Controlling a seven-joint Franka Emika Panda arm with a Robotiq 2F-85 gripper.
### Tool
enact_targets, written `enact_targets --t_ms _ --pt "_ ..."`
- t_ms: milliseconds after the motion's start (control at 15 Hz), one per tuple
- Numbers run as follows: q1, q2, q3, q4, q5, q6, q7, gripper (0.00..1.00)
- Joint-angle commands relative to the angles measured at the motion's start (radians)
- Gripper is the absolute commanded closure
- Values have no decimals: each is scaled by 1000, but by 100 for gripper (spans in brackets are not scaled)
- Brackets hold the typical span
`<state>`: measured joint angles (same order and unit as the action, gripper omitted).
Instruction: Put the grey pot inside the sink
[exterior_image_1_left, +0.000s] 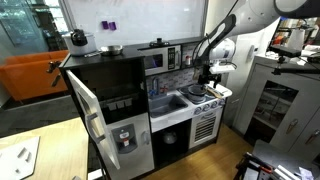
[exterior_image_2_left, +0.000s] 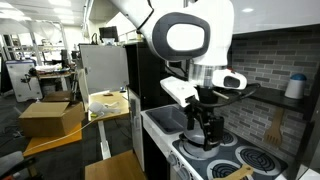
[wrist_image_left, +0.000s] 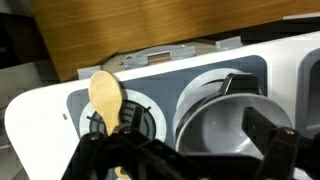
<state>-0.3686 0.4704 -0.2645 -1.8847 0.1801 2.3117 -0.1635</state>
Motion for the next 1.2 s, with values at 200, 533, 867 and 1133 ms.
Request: enact_targets --t_ms 200,533,867,1133 --pt "-58 21 48 -16 47 111 -37 0" --pt "-93 53 82 -12 95 176 -60 0" --pt "-113 75 109 -12 119 209 -73 26" --pt "-113 74 114 -18 114 223 -69 54"
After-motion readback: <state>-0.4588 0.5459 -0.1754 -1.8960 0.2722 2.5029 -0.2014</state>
